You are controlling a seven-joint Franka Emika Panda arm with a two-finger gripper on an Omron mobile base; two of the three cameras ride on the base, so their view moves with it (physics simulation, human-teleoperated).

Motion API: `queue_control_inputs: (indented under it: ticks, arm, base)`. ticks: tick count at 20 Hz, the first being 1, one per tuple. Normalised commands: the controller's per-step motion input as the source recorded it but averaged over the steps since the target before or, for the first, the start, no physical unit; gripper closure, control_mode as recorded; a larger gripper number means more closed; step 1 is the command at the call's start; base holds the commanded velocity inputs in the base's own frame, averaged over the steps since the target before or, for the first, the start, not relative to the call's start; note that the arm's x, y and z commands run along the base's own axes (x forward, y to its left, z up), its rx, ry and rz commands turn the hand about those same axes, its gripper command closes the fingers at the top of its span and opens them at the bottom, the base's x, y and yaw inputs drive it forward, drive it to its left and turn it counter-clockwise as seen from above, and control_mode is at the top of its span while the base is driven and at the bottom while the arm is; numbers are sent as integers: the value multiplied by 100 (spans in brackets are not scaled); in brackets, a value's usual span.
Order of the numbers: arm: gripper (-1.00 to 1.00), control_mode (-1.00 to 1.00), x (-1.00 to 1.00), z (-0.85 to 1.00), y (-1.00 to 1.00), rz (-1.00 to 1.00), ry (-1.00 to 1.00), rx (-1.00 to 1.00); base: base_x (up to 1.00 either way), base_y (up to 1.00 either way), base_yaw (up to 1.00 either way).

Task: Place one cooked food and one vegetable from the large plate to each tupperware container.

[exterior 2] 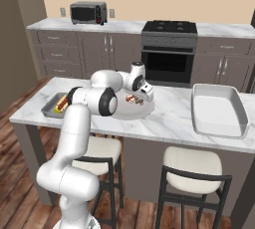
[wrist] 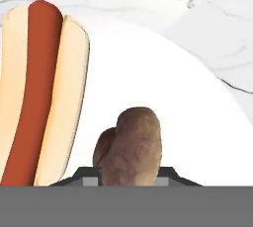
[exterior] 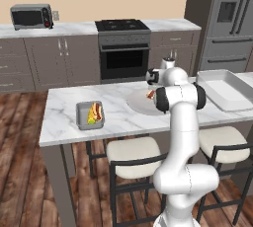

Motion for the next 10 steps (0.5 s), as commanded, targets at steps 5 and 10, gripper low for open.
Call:
queue_control_inputs:
  ticks: [5, 10]
  arm:
    - [100, -100, -12, 47, -67, -2, -6, 0]
    - [100, -100, -50, 41, -93, 0, -17, -8]
  base:
    - [0, 0, 0]
    - [0, 0, 0]
